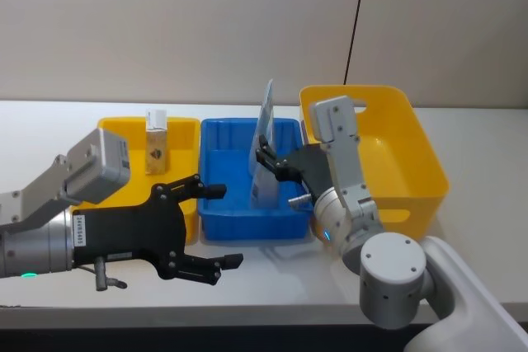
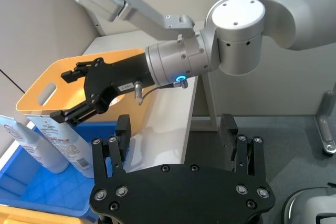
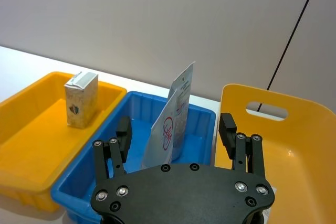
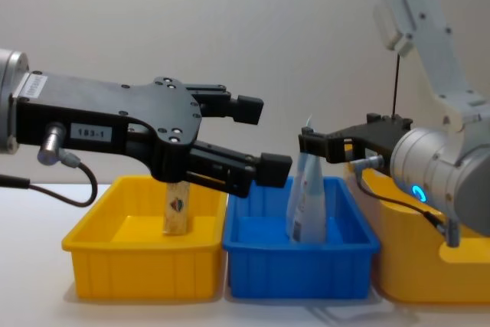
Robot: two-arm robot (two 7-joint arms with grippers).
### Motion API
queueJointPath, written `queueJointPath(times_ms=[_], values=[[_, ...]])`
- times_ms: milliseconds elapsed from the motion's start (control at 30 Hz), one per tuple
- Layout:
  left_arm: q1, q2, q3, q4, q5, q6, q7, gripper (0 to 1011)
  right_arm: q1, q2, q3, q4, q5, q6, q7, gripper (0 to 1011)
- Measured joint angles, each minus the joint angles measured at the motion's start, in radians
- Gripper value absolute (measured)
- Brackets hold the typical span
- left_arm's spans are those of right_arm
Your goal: Bimanual collaborative sorting of washing and personal care products
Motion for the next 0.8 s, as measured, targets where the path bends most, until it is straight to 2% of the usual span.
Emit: queueJointPath(times_ms=[800], values=[[0.000, 0.000, 0.000, 0.000, 0.000, 0.000, 0.000, 1001, 0.057, -0.071, -0.008, 0.153, -0.037, -0.032, -0.018, 1003]])
